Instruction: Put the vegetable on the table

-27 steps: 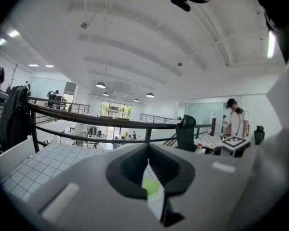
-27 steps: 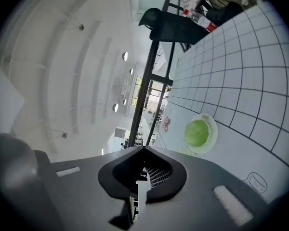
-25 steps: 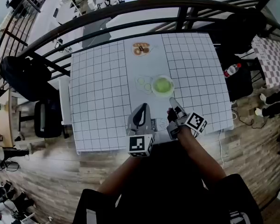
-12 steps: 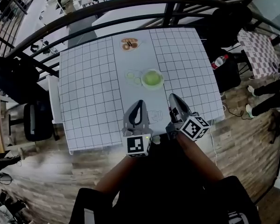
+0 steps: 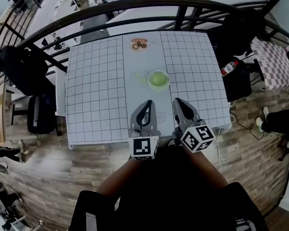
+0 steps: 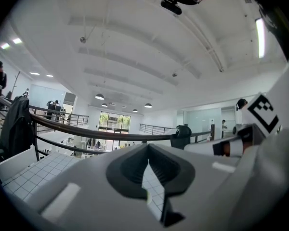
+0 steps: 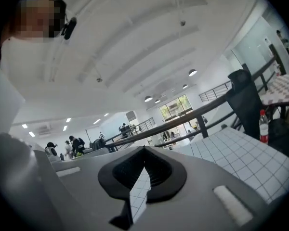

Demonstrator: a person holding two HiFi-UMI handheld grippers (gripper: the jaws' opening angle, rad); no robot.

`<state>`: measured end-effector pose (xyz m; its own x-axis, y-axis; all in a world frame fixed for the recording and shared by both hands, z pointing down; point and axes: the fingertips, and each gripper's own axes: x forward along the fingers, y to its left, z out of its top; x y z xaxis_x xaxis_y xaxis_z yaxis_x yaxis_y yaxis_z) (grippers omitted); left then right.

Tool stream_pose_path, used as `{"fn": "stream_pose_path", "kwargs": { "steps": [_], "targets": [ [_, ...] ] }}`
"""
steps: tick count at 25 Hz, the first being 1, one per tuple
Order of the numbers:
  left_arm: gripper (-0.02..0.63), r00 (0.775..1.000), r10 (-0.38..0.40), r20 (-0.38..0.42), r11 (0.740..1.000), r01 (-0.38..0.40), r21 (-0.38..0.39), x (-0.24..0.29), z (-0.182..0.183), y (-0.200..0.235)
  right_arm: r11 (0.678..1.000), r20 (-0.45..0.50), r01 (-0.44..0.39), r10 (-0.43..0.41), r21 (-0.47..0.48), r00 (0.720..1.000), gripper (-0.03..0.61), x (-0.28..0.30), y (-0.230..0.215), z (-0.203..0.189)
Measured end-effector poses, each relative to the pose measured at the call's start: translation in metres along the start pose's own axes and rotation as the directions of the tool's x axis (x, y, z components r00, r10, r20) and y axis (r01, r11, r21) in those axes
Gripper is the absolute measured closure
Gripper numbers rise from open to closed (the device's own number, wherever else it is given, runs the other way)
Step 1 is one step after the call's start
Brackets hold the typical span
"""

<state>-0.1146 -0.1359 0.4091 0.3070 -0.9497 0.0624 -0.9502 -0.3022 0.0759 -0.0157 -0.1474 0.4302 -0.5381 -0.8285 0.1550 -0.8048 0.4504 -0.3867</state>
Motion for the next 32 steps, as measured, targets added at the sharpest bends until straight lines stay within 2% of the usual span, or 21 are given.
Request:
{"fn": "stream_pose_path", "kwargs": {
  "steps": [3,8,15,19,23,32],
  "targets": [
    [0.606,1.0,0.011,0.006,1.0,-0.011,0.001,0.0,0.004,-0.022,0.996,0.009,-0.018,0.019,-0.085,1.0,0.58,-0.013,0.002,0.009],
    [0.606,1.0,0.017,0.015,1.0,-0.017,0.015,0.004,0.008,-0.06,0.99,0.018,-0.017,0.02,-0.143,1.0,0.581,-0.04,-0.015,0.017],
    [0.606,0.999,0.02,0.038,0.998,-0.023,0.055,0.006,0.002,-0.112,0.984,0.047,-0.027,0.036,-0.174,0.998,0.581,-0.076,-0.045,0.03],
    [0.606,0.999,0.032,0.026,0.999,-0.033,0.041,0.002,-0.005,-0.136,0.977,0.039,-0.017,0.026,-0.211,0.999,0.581,-0.092,-0.061,0.029],
    [0.606,0.998,0.052,0.046,0.997,-0.054,0.049,-0.002,-0.004,-0.149,0.97,0.035,-0.026,0.035,-0.24,0.999,0.581,-0.105,-0.067,0.03],
    [0.606,0.996,0.066,0.054,0.995,-0.07,0.077,-0.012,-0.01,-0.174,0.968,0.036,-0.067,0.078,-0.242,0.996,0.581,-0.127,-0.068,0.026]
  ]
}}
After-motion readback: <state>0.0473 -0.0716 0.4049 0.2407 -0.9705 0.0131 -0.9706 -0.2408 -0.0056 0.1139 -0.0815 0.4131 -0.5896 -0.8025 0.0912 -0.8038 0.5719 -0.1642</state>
